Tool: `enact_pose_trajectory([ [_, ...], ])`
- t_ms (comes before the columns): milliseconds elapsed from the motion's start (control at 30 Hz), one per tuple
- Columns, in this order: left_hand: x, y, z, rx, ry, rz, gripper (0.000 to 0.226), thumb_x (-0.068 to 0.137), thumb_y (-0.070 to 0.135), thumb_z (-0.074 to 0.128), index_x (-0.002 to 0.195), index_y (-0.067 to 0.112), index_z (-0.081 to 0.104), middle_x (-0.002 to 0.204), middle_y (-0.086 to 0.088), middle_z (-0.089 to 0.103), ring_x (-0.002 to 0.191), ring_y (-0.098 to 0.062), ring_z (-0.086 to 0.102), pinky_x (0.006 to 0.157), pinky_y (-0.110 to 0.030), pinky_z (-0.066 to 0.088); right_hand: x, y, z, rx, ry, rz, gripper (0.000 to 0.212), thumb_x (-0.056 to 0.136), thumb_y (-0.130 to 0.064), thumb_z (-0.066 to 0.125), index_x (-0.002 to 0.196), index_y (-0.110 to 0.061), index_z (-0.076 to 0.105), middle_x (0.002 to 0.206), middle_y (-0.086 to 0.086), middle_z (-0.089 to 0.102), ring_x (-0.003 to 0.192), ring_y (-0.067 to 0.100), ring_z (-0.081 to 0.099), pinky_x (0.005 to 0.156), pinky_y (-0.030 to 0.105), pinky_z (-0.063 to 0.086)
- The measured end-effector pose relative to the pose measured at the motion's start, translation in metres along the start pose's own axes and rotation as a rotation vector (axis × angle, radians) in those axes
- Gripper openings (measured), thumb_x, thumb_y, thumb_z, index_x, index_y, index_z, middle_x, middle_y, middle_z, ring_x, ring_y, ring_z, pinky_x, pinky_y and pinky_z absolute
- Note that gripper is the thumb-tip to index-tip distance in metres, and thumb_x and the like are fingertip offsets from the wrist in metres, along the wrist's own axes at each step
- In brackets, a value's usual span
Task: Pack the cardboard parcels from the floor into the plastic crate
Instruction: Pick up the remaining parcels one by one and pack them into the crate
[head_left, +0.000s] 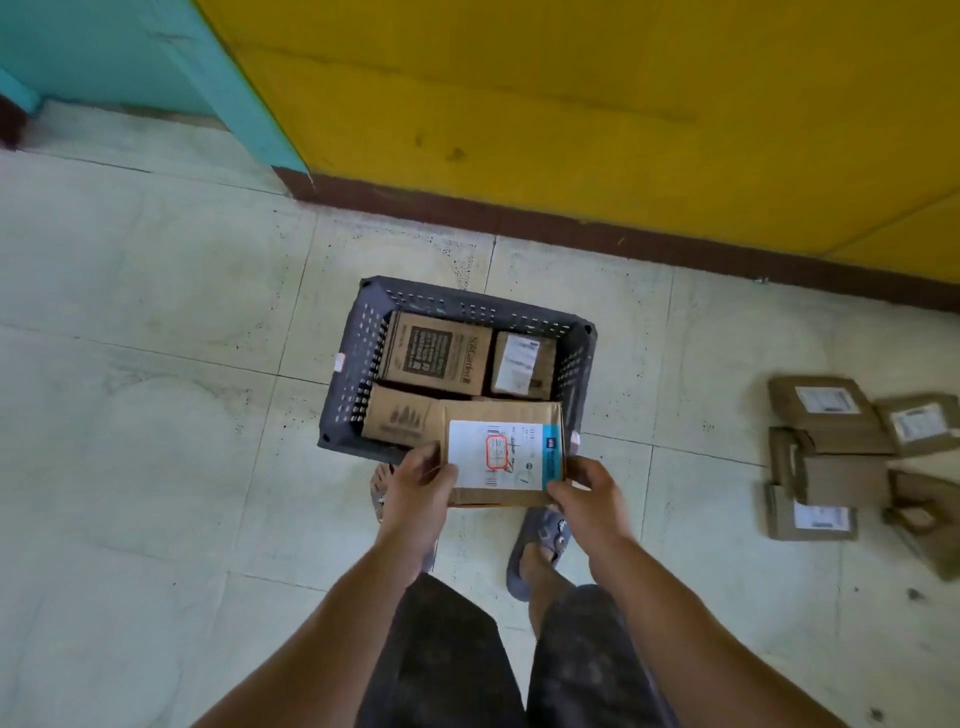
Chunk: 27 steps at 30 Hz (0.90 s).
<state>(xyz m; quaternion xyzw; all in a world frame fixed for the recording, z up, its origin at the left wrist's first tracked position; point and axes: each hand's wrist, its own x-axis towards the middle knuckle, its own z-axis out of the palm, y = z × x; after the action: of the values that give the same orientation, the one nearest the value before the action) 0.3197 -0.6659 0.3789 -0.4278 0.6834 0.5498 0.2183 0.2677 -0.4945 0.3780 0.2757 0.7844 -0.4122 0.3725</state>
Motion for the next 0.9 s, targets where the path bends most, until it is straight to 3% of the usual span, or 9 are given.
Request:
enact_pose_trajectory([
  [100,0.047,-0.015,-0.003,0.033,-0.064,-0.012,0.023,0.098,0.024,0.052,0.119,0.024,0.059,0.106,0.008,0.067,0.091,-0.012,0.065,0.065,-0.021,0.047,0.028,0.011,0.03,0.038,0.065,0.078,0.036,0.092,-0.014,0.057,0.127,-0.023,0.052,0.107,-0.009,0.059,0.094,0.014,0.058,0.064,0.022,0.047],
  [167,0.08,-0.029,-0.001,0.079,-0.11,-0.035,0.021,0.097,0.024,0.052,0.116,0.023,0.061,0.102,0.012,0.067,0.093,-0.005,0.063,0.069,-0.021,0.047,0.051,0.021,0.05,0.062,0.094,0.122,0.036,0.094,-0.014,0.054,0.127,-0.025,0.051,0.109,-0.008,0.061,0.094,0.015,0.059,0.067,0.025,0.049],
  [267,0.13,-0.05,0.011,0.117,-0.175,-0.092,0.013,0.093,0.025,0.056,0.099,0.029,0.066,0.098,0.012,0.071,0.096,-0.013,0.066,0.087,-0.04,0.054,0.091,0.036,0.07,0.08,0.12,0.177,0.029,0.094,-0.015,0.053,0.119,-0.029,0.055,0.107,-0.006,0.064,0.097,0.016,0.061,0.074,0.03,0.051],
  [333,0.164,-0.062,0.023,0.156,-0.231,-0.126,0.013,0.09,0.026,0.057,0.099,0.028,0.066,0.097,0.01,0.073,0.095,-0.016,0.068,0.093,-0.044,0.052,0.122,0.046,0.078,0.068,0.128,0.175,0.022,0.093,-0.015,0.051,0.108,-0.029,0.06,0.103,-0.006,0.066,0.095,0.014,0.062,0.071,0.028,0.051],
  [467,0.225,-0.081,0.051,0.175,-0.292,-0.146,0.012,0.092,0.022,0.058,0.102,0.027,0.062,0.101,0.006,0.07,0.096,-0.015,0.067,0.096,-0.04,0.051,0.183,0.066,0.093,0.0,0.089,0.14,0.03,0.093,-0.016,0.05,0.118,-0.028,0.06,0.11,-0.006,0.067,0.086,0.006,0.063,0.061,0.023,0.054],
  [533,0.25,-0.092,0.064,0.182,-0.29,-0.163,0.027,0.089,0.025,0.059,0.116,0.022,0.063,0.107,0.004,0.071,0.098,-0.016,0.067,0.096,-0.041,0.051,0.209,0.074,0.101,-0.022,0.045,0.15,0.035,0.094,-0.018,0.051,0.126,-0.03,0.055,0.112,-0.009,0.066,0.081,0.003,0.062,0.053,0.018,0.052],
  [633,0.277,-0.108,0.081,0.238,-0.296,-0.177,0.039,0.089,0.022,0.057,0.128,0.021,0.058,0.115,0.003,0.068,0.102,-0.017,0.064,0.097,-0.038,0.05,0.241,0.087,0.111,-0.023,0.017,0.182,0.036,0.094,-0.021,0.051,0.13,-0.028,0.054,0.118,-0.006,0.065,0.078,0.004,0.061,0.066,0.027,0.059],
  [767,0.298,-0.122,0.1,0.26,-0.296,-0.171,0.037,0.091,0.009,0.053,0.126,0.02,0.057,0.11,0.005,0.063,0.098,-0.015,0.059,0.086,-0.026,0.045,0.271,0.099,0.12,-0.029,0.008,0.231,0.04,0.094,-0.02,0.051,0.133,-0.023,0.051,0.124,-0.003,0.063,0.078,0.003,0.056,0.057,0.018,0.047],
  [900,0.308,-0.138,0.109,0.308,-0.367,-0.214,0.035,0.089,0.011,0.052,0.121,0.024,0.057,0.121,0.002,0.065,0.111,-0.021,0.059,0.09,-0.032,0.045,0.286,0.106,0.125,0.004,-0.041,0.25,0.041,0.094,-0.017,0.05,0.135,-0.023,0.049,0.132,-0.001,0.06,0.1,0.013,0.058,0.054,0.014,0.04],
])
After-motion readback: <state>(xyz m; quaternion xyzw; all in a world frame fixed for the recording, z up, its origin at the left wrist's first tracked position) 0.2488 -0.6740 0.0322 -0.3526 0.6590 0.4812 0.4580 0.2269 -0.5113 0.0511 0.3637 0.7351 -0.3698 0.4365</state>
